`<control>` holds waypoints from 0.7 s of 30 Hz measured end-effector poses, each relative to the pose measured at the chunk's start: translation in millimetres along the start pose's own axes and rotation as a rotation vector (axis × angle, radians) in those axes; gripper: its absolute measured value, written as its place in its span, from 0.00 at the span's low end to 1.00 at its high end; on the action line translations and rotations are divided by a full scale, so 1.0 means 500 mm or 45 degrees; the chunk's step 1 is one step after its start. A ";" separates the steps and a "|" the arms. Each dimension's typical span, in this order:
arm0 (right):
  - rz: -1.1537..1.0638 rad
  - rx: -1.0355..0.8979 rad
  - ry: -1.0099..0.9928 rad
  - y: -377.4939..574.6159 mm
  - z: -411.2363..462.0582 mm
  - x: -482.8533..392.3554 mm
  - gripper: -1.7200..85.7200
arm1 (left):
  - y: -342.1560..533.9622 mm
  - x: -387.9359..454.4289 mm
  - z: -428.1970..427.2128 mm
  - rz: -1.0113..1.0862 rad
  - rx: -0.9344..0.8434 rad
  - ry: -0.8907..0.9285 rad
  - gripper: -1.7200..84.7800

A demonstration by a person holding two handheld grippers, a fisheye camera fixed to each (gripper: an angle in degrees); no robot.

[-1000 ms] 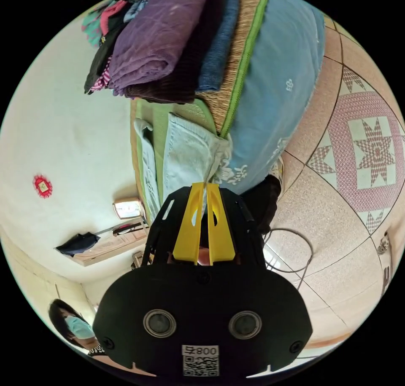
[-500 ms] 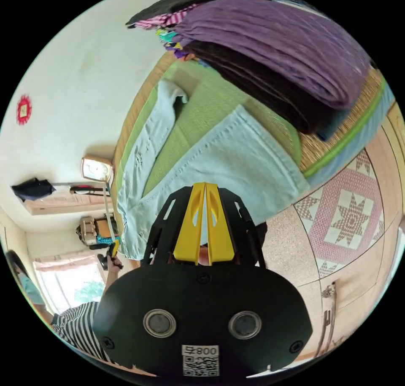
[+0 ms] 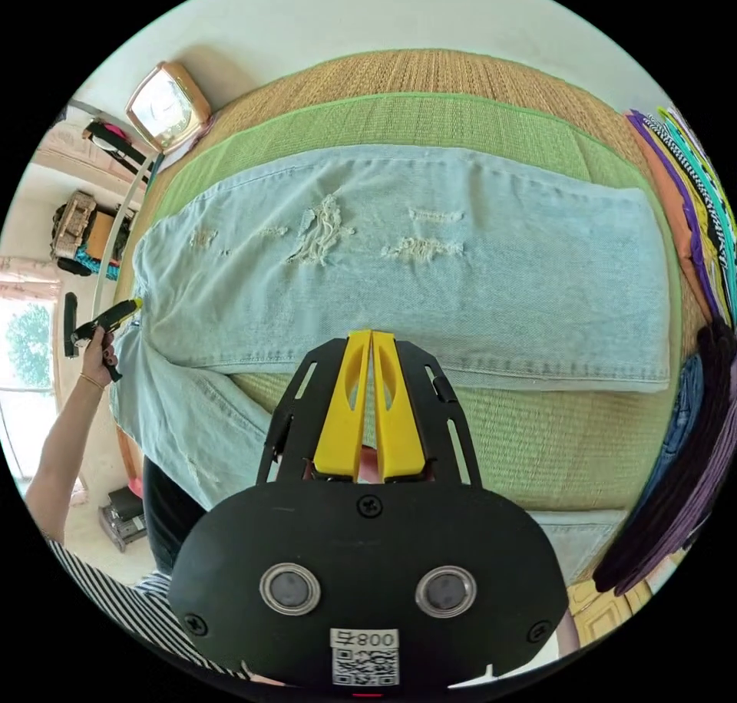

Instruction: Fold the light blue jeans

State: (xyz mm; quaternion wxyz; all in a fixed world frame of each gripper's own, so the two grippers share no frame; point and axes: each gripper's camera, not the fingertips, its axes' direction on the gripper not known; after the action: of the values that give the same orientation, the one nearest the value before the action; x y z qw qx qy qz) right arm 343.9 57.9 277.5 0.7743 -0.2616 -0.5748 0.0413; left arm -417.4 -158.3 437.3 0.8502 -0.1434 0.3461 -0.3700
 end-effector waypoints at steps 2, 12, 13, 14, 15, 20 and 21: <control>0.044 0.013 -0.051 -0.025 0.006 -0.002 0.02 | -0.041 0.025 0.042 0.020 0.020 -0.008 0.02; 0.203 0.189 -0.253 0.057 -0.057 0.141 0.04 | -0.044 0.145 0.168 0.119 0.160 0.076 0.04; 0.258 0.230 -0.249 0.083 -0.077 0.180 0.05 | -0.037 0.168 0.185 0.157 0.168 0.141 0.05; 0.322 0.275 -0.259 0.111 -0.100 0.225 0.06 | -0.033 0.198 0.206 0.207 0.176 0.214 0.06; 0.360 0.305 -0.264 0.125 -0.111 0.249 0.07 | -0.032 0.216 0.218 0.234 0.176 0.254 0.07; 0.733 0.562 -0.413 0.240 -0.178 0.457 0.10 | -0.085 0.491 0.382 0.619 0.039 0.535 0.12; 0.763 0.582 -0.435 0.247 -0.181 0.475 0.10 | -0.093 0.531 0.403 0.669 0.025 0.555 0.12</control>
State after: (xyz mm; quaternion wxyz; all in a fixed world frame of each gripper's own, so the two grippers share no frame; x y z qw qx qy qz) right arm 535.3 218.5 409.3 0.6596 -0.2281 -0.5697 0.4341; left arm -173.0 -385.8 477.5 0.8239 0.0413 0.5411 -0.1634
